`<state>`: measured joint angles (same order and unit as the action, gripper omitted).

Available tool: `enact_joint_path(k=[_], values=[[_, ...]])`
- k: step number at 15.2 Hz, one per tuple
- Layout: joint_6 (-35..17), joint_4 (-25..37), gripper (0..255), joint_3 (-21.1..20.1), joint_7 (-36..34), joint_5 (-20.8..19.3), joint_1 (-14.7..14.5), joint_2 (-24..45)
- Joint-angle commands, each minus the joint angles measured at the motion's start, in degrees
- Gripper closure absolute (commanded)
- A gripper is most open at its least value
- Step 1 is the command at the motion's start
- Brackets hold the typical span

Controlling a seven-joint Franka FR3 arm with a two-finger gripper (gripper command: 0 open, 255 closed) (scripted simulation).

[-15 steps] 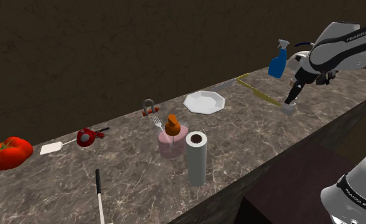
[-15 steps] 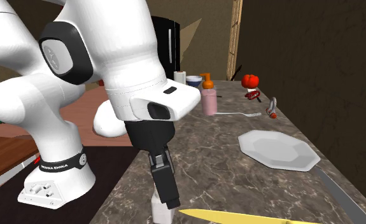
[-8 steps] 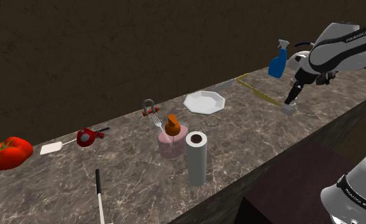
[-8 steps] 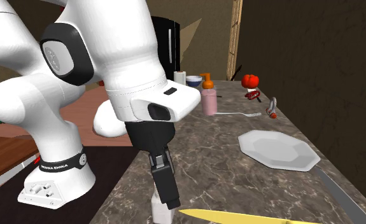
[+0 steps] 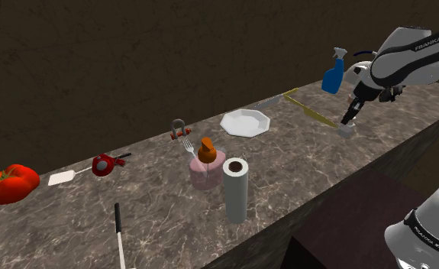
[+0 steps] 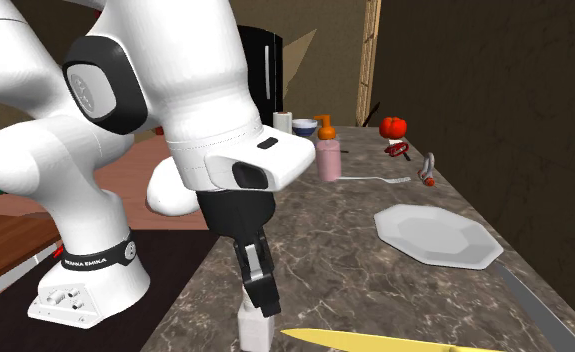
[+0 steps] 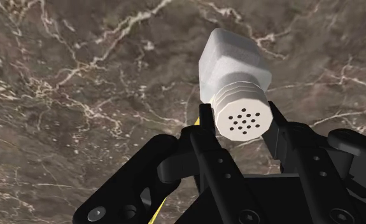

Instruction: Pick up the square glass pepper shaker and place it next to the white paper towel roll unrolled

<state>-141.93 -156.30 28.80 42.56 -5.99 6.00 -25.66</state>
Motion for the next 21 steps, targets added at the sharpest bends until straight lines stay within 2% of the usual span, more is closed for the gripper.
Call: enact_joint_path(k=[1,21], values=[[0.0,0.0,255,0.0,0.0,0.0,0.0,0.0],[17.5,9.2,255,-4.5,-3.2,-0.9,1.5,-8.5]])
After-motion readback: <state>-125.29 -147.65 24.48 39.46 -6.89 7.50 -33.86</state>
